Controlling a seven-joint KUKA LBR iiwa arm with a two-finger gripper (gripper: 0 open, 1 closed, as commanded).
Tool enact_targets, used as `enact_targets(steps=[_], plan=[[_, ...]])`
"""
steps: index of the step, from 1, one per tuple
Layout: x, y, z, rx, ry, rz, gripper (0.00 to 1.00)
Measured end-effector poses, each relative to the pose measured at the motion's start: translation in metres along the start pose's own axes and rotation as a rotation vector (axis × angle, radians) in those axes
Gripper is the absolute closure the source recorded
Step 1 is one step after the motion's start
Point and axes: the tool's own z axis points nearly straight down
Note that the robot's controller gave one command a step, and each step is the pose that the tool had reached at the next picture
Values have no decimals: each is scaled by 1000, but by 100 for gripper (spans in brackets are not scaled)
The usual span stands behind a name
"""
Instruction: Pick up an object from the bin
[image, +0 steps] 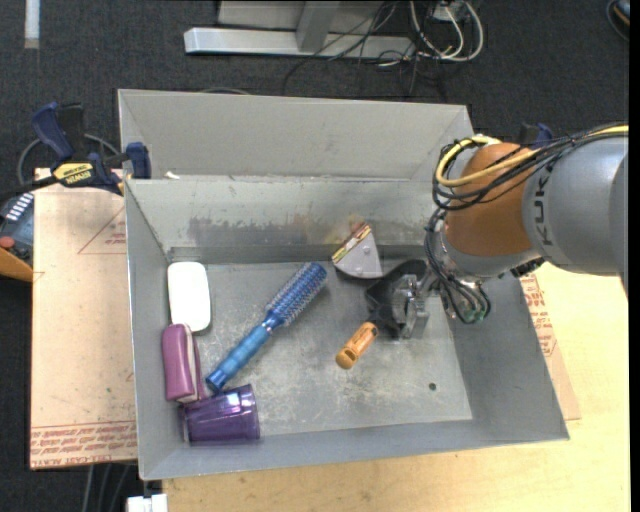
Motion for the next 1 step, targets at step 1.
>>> enact_targets(steps=[1], plan=[[1, 1, -11, -1, 4, 0, 100]])
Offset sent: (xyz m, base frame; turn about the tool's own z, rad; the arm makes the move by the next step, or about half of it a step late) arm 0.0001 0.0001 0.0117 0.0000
